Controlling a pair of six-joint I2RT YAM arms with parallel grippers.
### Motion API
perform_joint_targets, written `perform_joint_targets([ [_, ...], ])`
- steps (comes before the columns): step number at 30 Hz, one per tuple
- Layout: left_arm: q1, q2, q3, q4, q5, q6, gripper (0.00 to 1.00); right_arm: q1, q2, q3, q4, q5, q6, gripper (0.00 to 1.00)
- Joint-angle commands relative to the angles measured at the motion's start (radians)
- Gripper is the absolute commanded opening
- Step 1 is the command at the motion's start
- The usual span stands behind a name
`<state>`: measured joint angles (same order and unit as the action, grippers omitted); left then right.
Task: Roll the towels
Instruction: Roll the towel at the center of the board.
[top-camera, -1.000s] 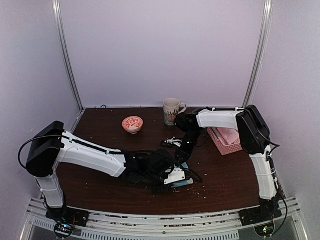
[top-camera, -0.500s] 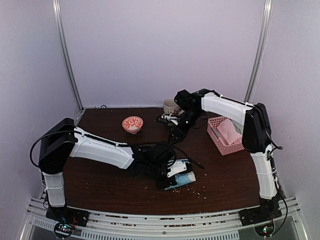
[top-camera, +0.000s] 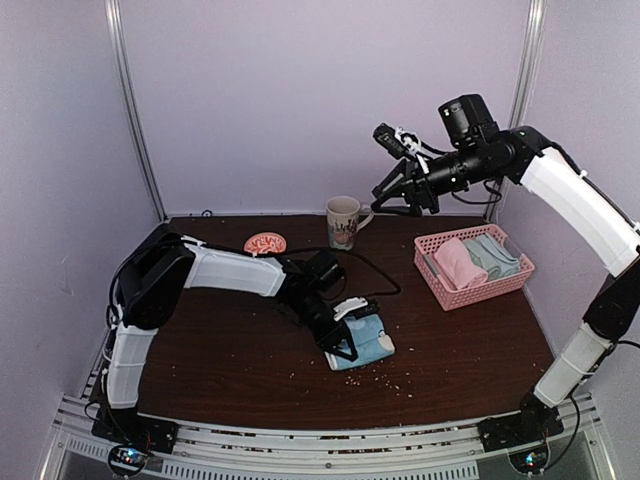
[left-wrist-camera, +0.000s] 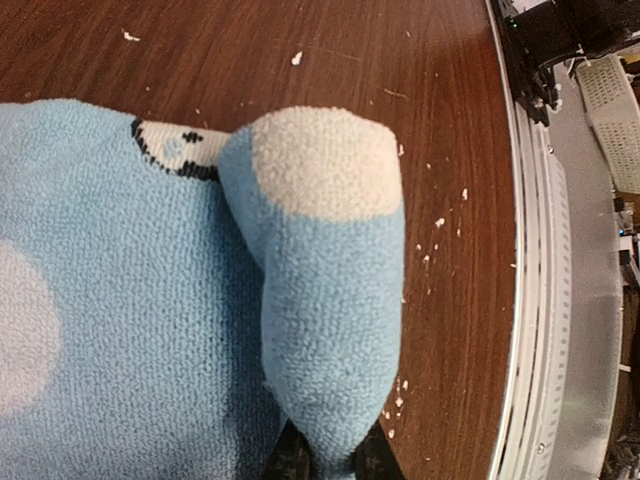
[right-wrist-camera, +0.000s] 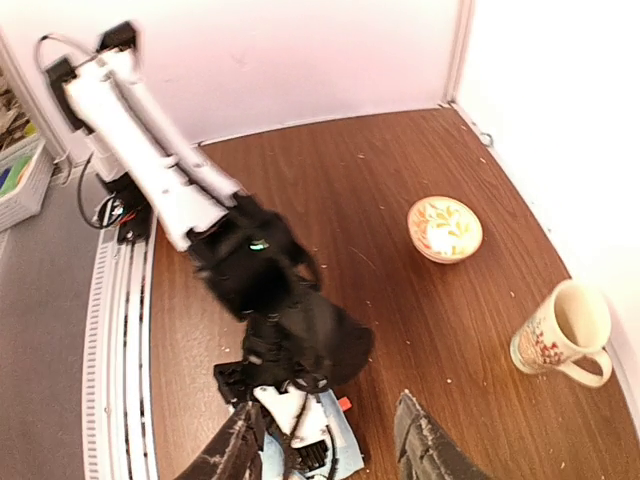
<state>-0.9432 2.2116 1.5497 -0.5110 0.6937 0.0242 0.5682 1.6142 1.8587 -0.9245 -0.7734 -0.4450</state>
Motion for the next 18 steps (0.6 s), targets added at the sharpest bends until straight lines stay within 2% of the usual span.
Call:
perform_joint_targets([
  [1, 0.012, 0.127, 0.049, -0.213, 0.065, -0.003, 0.01, 0.063, -0.003, -0.068, -0.179, -0.077, -0.244, 0.45],
  [4, 0.020, 0.143, 0.077, -0.239, 0.086, -0.010, 0.00, 0.150, -0.029, -0.185, -0.230, 0.045, -0.338, 0.44],
  [7, 0.029, 0.152, 0.078, -0.238, 0.098, -0.018, 0.01, 0.230, -0.050, -0.319, -0.179, 0.186, -0.350, 0.44],
  [11, 0.040, 0.160, 0.069, -0.223, 0.092, -0.033, 0.01, 0.314, -0.070, -0.495, -0.014, 0.407, -0.320, 0.45],
  [18, 0.044, 0.158, 0.065, -0.213, 0.083, -0.046, 0.03, 0.392, 0.000, -0.705, 0.237, 0.654, -0.324, 0.47],
])
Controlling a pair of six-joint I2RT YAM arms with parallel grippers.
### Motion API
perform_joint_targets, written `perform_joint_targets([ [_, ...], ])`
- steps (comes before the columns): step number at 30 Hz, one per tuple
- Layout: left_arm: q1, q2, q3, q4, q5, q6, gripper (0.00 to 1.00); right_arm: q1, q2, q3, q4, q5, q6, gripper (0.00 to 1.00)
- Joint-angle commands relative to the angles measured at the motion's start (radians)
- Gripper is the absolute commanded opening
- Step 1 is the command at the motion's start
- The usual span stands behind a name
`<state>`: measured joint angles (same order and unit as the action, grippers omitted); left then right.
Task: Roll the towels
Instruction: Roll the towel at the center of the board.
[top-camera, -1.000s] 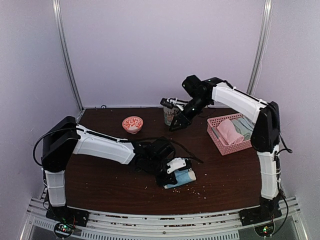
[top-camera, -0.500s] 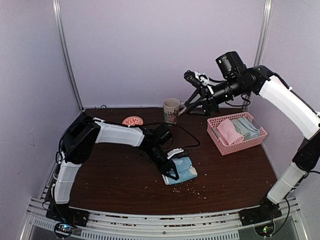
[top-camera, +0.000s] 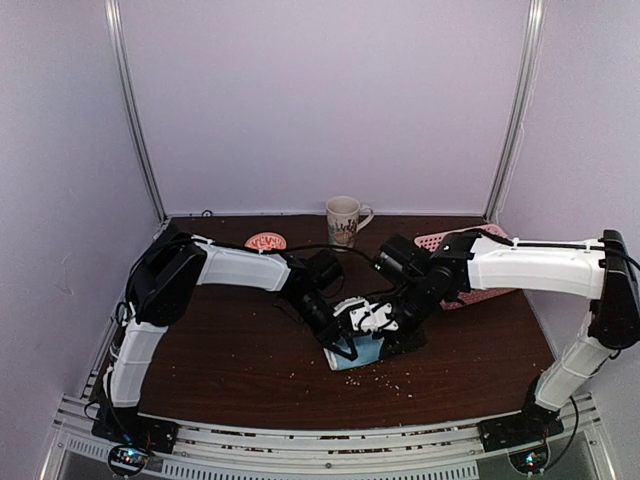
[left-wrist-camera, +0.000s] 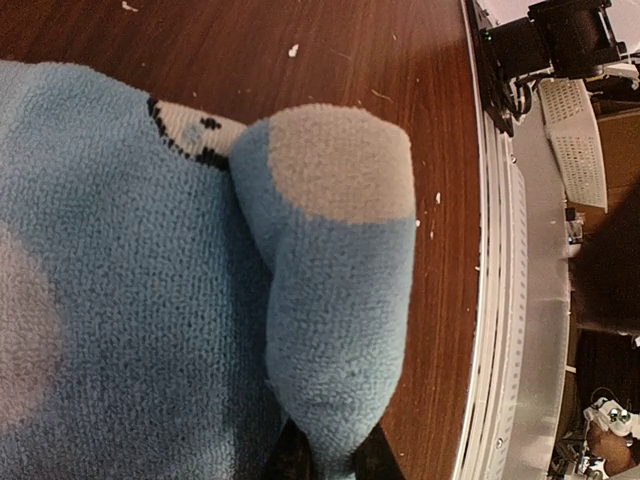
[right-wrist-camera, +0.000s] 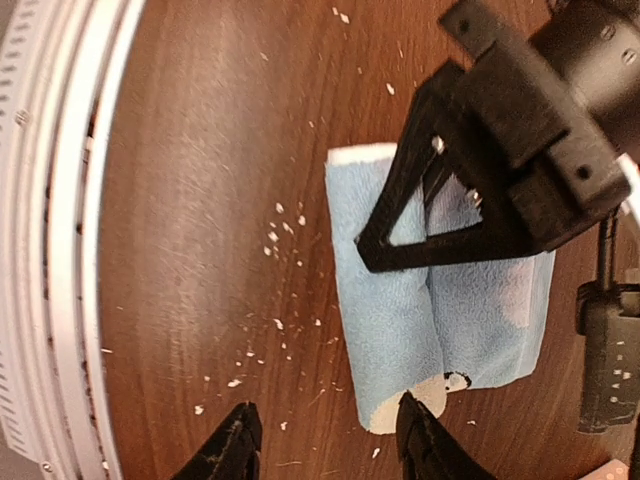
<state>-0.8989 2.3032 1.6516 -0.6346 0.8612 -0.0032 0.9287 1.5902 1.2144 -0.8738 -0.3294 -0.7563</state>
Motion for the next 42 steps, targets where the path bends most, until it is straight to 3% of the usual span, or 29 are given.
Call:
perform_joint_targets([
  [1, 0.000, 0.067, -0.038, -0.089, -0.086, -0.019, 0.03, 0.037, 0.034, -0.077, 0.216, 0.222, -0.015, 0.47],
  [10, 0.005, 0.068, -0.041, -0.089, -0.090, -0.017, 0.03, 0.079, 0.105, -0.176, 0.384, 0.299, -0.040, 0.49],
  [13, 0.011, 0.060, -0.044, -0.083, -0.088, -0.019, 0.04, 0.081, 0.135, -0.203, 0.396, 0.315, -0.047, 0.43],
  [18, 0.026, -0.059, -0.137, 0.046, -0.114, -0.057, 0.22, 0.080, 0.160, -0.234, 0.376, 0.301, -0.046, 0.28],
  [24, 0.068, -0.308, -0.398, 0.348, -0.164, -0.205, 0.39, 0.019, 0.185, -0.189, 0.264, 0.124, -0.057, 0.22],
  [32, 0.058, -0.681, -0.750, 0.705, -0.489, -0.264, 0.44, -0.129, 0.379, 0.057, -0.029, -0.176, -0.106, 0.21],
  [36, -0.097, -0.836, -0.895, 0.872, -0.721, -0.092, 0.48, -0.192, 0.511, 0.212, -0.175, -0.269, -0.111, 0.20],
  [38, -0.151, -0.850, -0.917, 0.906, -0.771, -0.025, 0.51, -0.216, 0.578, 0.302, -0.248, -0.305, -0.112, 0.20],
  [42, -0.235, -0.745, -0.809, 0.791, -0.857, 0.136, 0.52, -0.258, 0.664, 0.394, -0.342, -0.366, -0.136, 0.20],
])
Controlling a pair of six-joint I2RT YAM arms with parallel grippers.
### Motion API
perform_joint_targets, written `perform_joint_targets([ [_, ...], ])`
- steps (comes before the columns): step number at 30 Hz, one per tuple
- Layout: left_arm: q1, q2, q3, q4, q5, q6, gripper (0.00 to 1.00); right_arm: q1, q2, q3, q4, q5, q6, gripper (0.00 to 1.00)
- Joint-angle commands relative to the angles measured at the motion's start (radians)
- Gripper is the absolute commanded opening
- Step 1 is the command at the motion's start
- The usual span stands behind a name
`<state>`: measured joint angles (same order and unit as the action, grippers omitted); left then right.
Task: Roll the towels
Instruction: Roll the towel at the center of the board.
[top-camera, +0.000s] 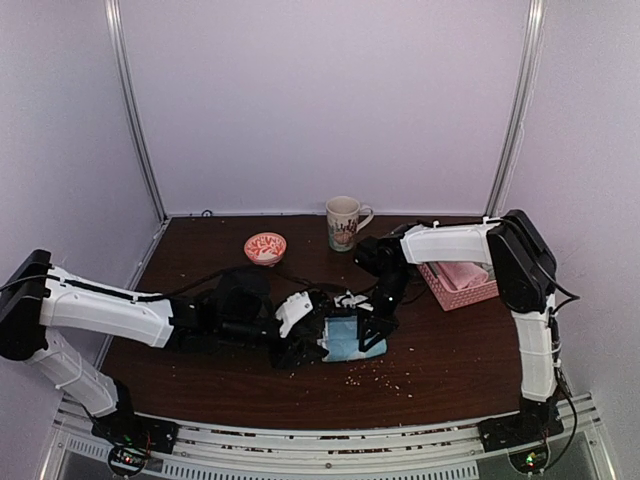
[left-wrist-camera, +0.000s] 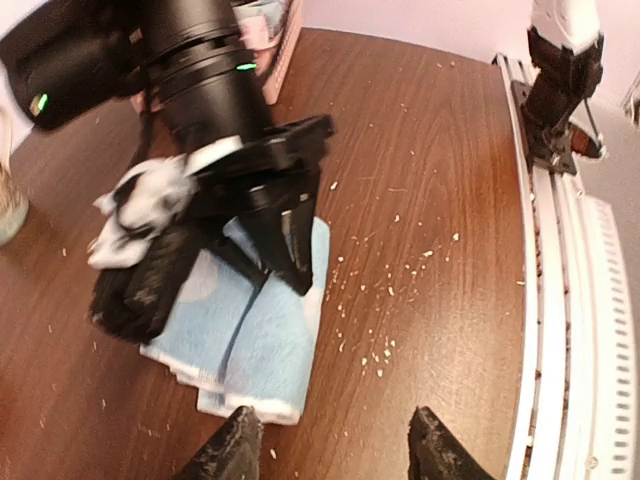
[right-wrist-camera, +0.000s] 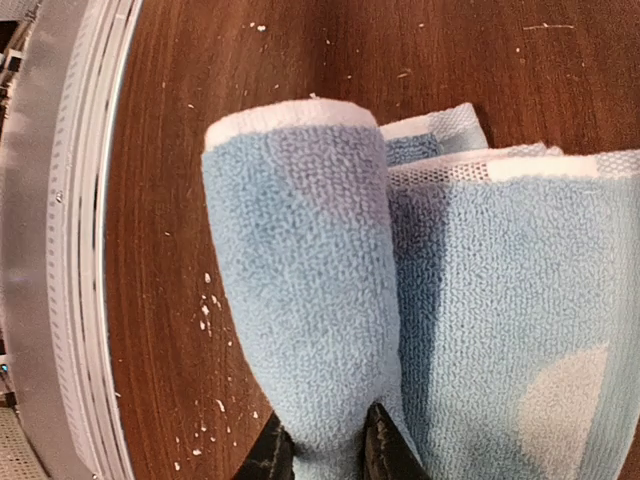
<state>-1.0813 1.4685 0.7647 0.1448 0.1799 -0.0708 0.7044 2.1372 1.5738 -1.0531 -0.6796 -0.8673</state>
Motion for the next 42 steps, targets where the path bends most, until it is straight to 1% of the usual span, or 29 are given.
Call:
perform_joint_targets([
  [1, -0.070, 0.127, 0.114, -0.024, -0.200, 0.245, 0.51, -0.040, 0.126, 0.044, -0.167, -0.024, -0.026, 0.20],
  [3, -0.087, 0.196, 0.173, -0.070, -0.236, 0.310, 0.52, -0.046, 0.136, 0.054, -0.169, -0.029, -0.026, 0.20],
  [7, -0.093, 0.303, 0.262, -0.112, -0.259, 0.386, 0.52, -0.051, 0.141, 0.058, -0.167, -0.030, -0.024, 0.20],
  [10, -0.093, 0.383, 0.312, -0.146, -0.271, 0.433, 0.53, -0.051, 0.138, 0.056, -0.163, -0.034, -0.024, 0.21],
  [13, -0.109, 0.449, 0.350, -0.176, -0.345, 0.481, 0.53, -0.050, 0.133, 0.046, -0.150, -0.035, -0.023, 0.21],
  [16, -0.121, 0.493, 0.367, -0.181, -0.385, 0.506, 0.51, -0.050, 0.137, 0.050, -0.154, -0.042, -0.023, 0.21],
  [21, -0.126, 0.518, 0.378, -0.188, -0.409, 0.496, 0.42, -0.051, 0.135, 0.063, -0.162, -0.044, -0.025, 0.22],
  [24, -0.126, 0.532, 0.388, -0.211, -0.416, 0.488, 0.33, -0.051, 0.128, 0.079, -0.189, -0.065, -0.040, 0.24],
  [25, -0.126, 0.537, 0.390, -0.218, -0.414, 0.484, 0.29, -0.052, 0.124, 0.090, -0.210, -0.083, -0.051, 0.26],
  [27, -0.126, 0.537, 0.391, -0.230, -0.409, 0.477, 0.25, -0.051, 0.107, 0.120, -0.263, -0.114, -0.077, 0.30],
  [29, -0.126, 0.527, 0.388, -0.241, -0.403, 0.469, 0.21, -0.052, 0.071, 0.142, -0.302, -0.139, -0.094, 0.37],
  [31, -0.126, 0.513, 0.379, -0.243, -0.401, 0.460, 0.18, -0.055, 0.008, 0.136, -0.296, -0.144, -0.103, 0.42],
  [33, -0.126, 0.495, 0.367, -0.240, -0.390, 0.454, 0.17, -0.062, -0.033, 0.141, -0.256, -0.137, -0.049, 0.44],
  [36, -0.125, 0.481, 0.360, -0.241, -0.378, 0.447, 0.17, -0.076, -0.025, 0.157, -0.192, -0.111, 0.037, 0.43],
  [39, -0.126, 0.473, 0.360, -0.244, -0.375, 0.446, 0.17, -0.083, 0.005, 0.142, -0.088, -0.053, 0.150, 0.35],
  [42, -0.126, 0.465, 0.364, -0.251, -0.375, 0.443, 0.16, -0.079, 0.044, 0.134, -0.014, 0.010, 0.230, 0.27],
])
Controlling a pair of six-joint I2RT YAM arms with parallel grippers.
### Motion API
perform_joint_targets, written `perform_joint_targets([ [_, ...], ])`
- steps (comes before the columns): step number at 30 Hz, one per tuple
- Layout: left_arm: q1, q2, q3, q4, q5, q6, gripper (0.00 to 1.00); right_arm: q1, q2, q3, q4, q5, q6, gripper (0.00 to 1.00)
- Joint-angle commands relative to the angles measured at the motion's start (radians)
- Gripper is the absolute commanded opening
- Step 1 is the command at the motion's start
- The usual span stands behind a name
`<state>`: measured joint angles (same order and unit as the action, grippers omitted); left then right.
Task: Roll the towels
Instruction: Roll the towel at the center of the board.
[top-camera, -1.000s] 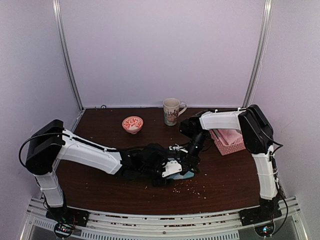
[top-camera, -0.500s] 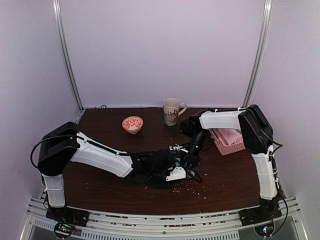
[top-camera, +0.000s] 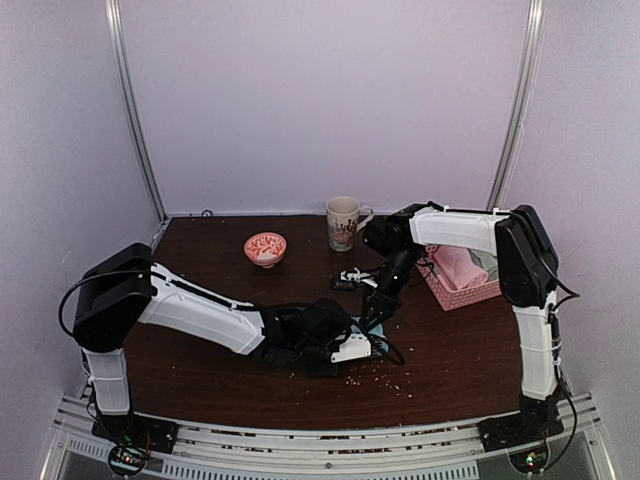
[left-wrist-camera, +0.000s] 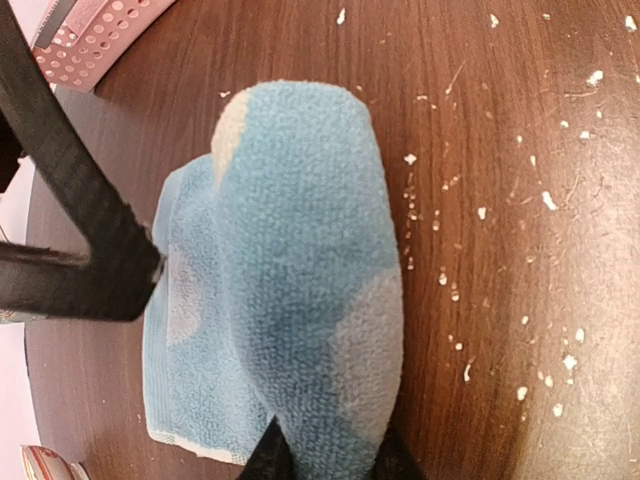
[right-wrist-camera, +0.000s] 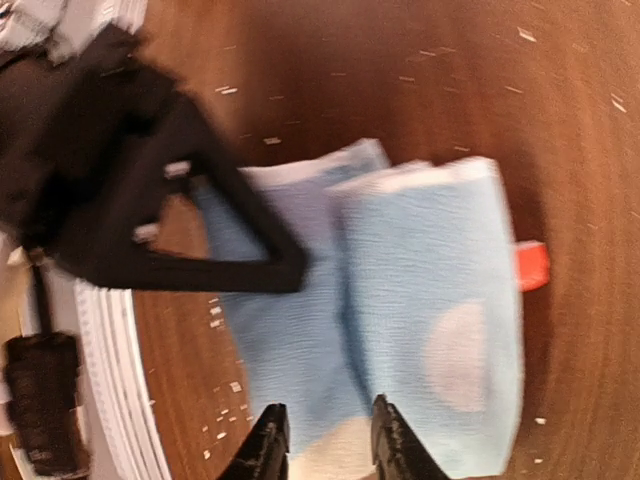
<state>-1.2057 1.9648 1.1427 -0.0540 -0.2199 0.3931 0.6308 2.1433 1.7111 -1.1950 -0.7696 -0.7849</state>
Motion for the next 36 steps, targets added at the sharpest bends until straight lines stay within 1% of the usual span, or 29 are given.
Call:
perform_joint_targets([
  [1, -0.002, -0.037, -0.014, -0.053, 0.026, -0.024, 0.16, -0.002, 0.052, -0.003, 0.144, 0.125, 0.165, 0.26],
  [4, -0.002, -0.058, -0.016, -0.057, 0.033, -0.037, 0.16, 0.009, 0.082, -0.010, 0.177, 0.184, 0.196, 0.22],
  [12, -0.007, -0.077, 0.030, -0.131, 0.121, -0.086, 0.16, 0.039, 0.113, -0.057, 0.257, 0.314, 0.244, 0.20],
  [15, -0.009, -0.087, 0.034, -0.130, 0.198, -0.086, 0.16, 0.041, 0.124, -0.046, 0.273, 0.324, 0.255, 0.20],
  [18, -0.009, -0.045, 0.058, -0.156, 0.250, -0.086, 0.16, 0.041, 0.140, -0.024, 0.270, 0.320, 0.262, 0.20],
  [21, -0.009, -0.002, 0.088, -0.190, 0.239, -0.120, 0.14, 0.041, 0.139, -0.024, 0.272, 0.329, 0.263, 0.20],
  [24, -0.007, -0.005, 0.074, -0.204, 0.220, -0.164, 0.13, 0.040, 0.130, -0.036, 0.273, 0.340, 0.262, 0.20],
  [27, 0.006, -0.016, 0.052, -0.207, 0.250, -0.198, 0.12, 0.037, 0.114, -0.026, 0.252, 0.313, 0.256, 0.20],
  [29, 0.015, -0.010, 0.053, -0.212, 0.286, -0.221, 0.12, 0.032, 0.095, 0.028, 0.184, 0.232, 0.232, 0.22],
  [32, 0.037, 0.022, 0.085, -0.246, 0.354, -0.243, 0.12, 0.021, 0.038, 0.165, 0.073, 0.122, 0.205, 0.29],
  [34, 0.057, 0.046, 0.105, -0.269, 0.403, -0.257, 0.12, 0.009, -0.014, 0.233, 0.049, 0.094, 0.215, 0.34],
  [36, 0.086, 0.072, 0.128, -0.289, 0.484, -0.285, 0.11, -0.006, -0.067, 0.286, 0.045, 0.092, 0.235, 0.39],
])
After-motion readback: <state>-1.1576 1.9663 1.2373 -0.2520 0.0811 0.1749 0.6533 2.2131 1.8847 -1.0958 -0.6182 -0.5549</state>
